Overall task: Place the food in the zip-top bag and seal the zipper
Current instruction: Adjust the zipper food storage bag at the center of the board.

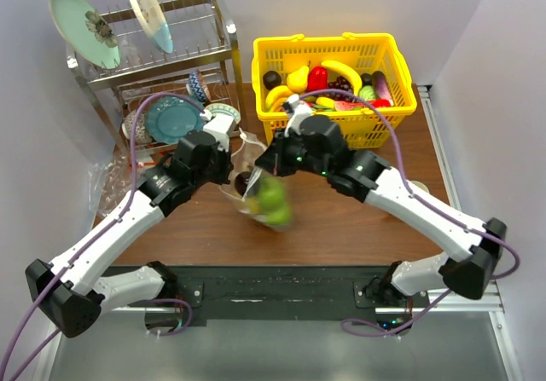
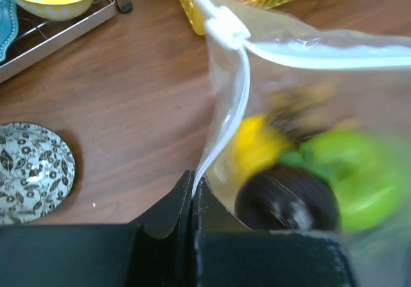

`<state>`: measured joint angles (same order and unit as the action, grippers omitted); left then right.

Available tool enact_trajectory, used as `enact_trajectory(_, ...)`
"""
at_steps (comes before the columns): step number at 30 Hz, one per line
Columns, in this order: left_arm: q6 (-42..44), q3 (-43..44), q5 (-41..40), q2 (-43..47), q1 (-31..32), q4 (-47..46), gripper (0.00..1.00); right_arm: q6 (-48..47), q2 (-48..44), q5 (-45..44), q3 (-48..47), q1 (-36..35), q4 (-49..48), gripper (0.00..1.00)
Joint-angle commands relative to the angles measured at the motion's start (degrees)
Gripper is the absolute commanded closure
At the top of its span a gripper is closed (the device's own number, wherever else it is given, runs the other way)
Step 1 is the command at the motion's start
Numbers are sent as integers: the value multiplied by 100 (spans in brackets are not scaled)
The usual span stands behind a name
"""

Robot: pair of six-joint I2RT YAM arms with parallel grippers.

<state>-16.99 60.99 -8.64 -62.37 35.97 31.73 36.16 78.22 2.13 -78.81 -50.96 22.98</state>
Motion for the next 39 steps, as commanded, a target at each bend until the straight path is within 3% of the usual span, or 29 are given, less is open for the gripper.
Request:
enact_trajectory(1,-112,1220,162,137,-37,842,100,-294,123,39,461,69,200,100)
enact_trajectory(2,-76,1640,57,129,-37,1088,100,-259,185,207,584,77,85,100)
enact_trajectory(5,-14,1829,12,85,-37,1266,100,-189,291,577,788,69,-83,100)
enact_trajectory(11,-225,285,662,251,-37,458,100,-513,-289,-10,51,69,505,100)
enact_trajectory(13,-226,185,566,243,-46,501,100,-593,-508,-204,-29,69,619,100)
enact_trajectory(26,47,712,3,181,-37,747,100,-426,-518,165,761,77,242,98)
enact_trajectory(29,108,826,-67,129,-37,782,100,-452,-439,296,726,77,207,93)
enact_trajectory(30,152,861,-85,111,-37,791,100,-470,-378,340,726,69,198,87)
enact_trajectory(31,179,905,-128,94,-37,800,100,-487,-334,367,709,69,198,79)
enact_trajectory(32,196,914,-155,59,-37,791,100,-522,-298,384,674,69,224,57)
enact_trajectory(33,240,914,-181,49,-37,757,100,-531,-263,358,665,69,276,50)
enact_trajectory(35,284,853,-243,6,-37,669,100,-618,-245,236,612,77,329,42)
enact_trajectory(39,468,537,-418,-12,-37,178,100,-891,-307,-160,314,174,697,40)
